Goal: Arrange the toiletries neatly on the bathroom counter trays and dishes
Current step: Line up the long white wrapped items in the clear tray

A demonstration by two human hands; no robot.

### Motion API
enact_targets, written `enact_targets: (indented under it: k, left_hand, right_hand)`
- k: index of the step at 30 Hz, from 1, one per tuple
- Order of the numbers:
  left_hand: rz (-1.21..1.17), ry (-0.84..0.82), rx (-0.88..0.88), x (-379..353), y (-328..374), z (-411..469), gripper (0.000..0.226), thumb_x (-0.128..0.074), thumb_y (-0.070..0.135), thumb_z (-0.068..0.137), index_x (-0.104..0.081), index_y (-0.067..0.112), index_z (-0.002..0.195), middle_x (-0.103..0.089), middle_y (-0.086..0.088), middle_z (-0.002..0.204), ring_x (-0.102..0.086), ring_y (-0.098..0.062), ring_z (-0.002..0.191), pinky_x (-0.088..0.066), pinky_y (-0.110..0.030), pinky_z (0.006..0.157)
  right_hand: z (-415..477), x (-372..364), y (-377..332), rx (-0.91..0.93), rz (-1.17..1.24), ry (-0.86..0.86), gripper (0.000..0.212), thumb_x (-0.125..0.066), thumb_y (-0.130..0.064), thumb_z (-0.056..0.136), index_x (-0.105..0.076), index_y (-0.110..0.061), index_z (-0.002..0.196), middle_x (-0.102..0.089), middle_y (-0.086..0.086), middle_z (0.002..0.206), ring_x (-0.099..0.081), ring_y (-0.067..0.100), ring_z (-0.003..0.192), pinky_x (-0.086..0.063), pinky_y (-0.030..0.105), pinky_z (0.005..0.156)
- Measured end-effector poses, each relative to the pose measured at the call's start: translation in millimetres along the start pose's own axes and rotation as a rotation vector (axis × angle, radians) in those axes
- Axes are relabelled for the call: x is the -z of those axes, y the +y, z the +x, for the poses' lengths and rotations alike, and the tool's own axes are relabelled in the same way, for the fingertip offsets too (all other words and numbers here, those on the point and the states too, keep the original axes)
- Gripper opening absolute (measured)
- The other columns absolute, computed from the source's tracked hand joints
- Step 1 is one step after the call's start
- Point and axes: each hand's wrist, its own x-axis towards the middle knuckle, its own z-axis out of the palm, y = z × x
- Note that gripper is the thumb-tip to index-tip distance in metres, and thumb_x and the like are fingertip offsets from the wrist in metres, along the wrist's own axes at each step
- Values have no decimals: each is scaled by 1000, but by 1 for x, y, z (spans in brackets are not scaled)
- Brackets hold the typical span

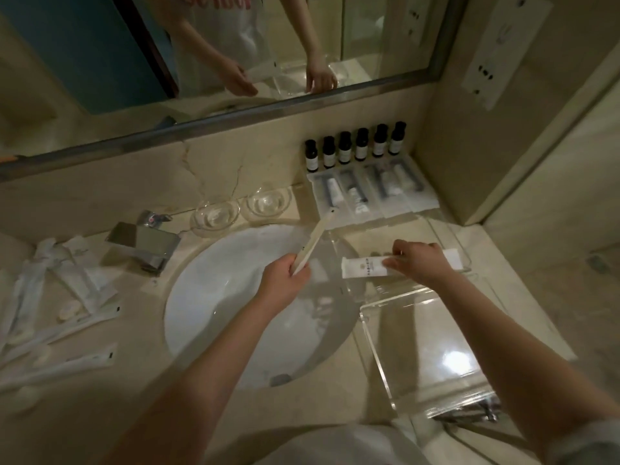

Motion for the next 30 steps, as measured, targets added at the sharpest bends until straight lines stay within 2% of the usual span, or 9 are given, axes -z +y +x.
enact_targets:
  k: [5,10,14,19,21,24,27,30]
  left_hand:
    - [42,12,-21,-6,-2,1,17,-60,18,88,-64,3,96,-56,-10,79,-50,-19,70,-35,-16,52]
    - [49,16,-21,-7,-3,5,18,-59,16,89,-64,2,98,-56,-9,80,-50,-18,69,-35,-13,52]
    - [59,10,-25,-12,-1,8,17,-59,16,89,-65,4,99,-56,-8,79,-48,-13,63,-37,-6,50]
    - [42,-11,-16,-18,1,7,17,-57,15,90,-63,2,100,-53,-7,78,-44,-9,59,-37,-7,49]
    - [71,-12,-11,-19,2,8,20,-57,16,90,-63,2,102,-54,-9,80,-46,-14,63,-36,-11,48]
    - [213,-4,-29,-19,4,13,23,-56,19,89,-61,2,104,-57,-10,86,-53,-22,75,-39,-26,60]
    - [431,-2,-128,-20,11,15,26,-55,19,87,-58,3,108,-56,-14,101,-58,-32,90,-48,-38,76]
    - [615,20,-221,-22,21,14,33,-55,19,86,-53,8,116,-50,-12,111,-58,-33,95,-48,-41,80]
  right_hand:
    - [8,-10,17,57,-90,-76,30,-55,-44,86,-59,-23,107,-61,3,110,-53,25,106,-38,39,90]
    - [2,-19,7,136,8,24,38,-65,-28,81,-61,-28,119,-56,5,119,-50,29,111,-41,39,89]
    - [-4,-29,-11,120,164,46,31,-69,-34,79,-68,-31,109,-59,5,113,-55,27,103,-46,36,86]
    - [-7,-33,-11,57,203,38,28,-70,-35,78,-71,-27,104,-59,6,108,-53,28,102,-43,33,84]
    - [-7,-32,-9,69,199,17,28,-70,-34,78,-70,-29,106,-59,6,110,-53,28,104,-43,33,85]
    - [-7,-29,-10,59,260,11,34,-71,-30,77,-68,-27,110,-60,5,111,-52,27,106,-44,35,89]
    - [-11,-20,-20,67,472,213,42,-69,-22,78,-60,-17,119,-61,5,115,-54,26,108,-45,35,90]
    - [-19,-5,-38,105,824,343,60,-62,-23,74,-46,-19,132,-49,0,126,-49,15,108,-41,19,87]
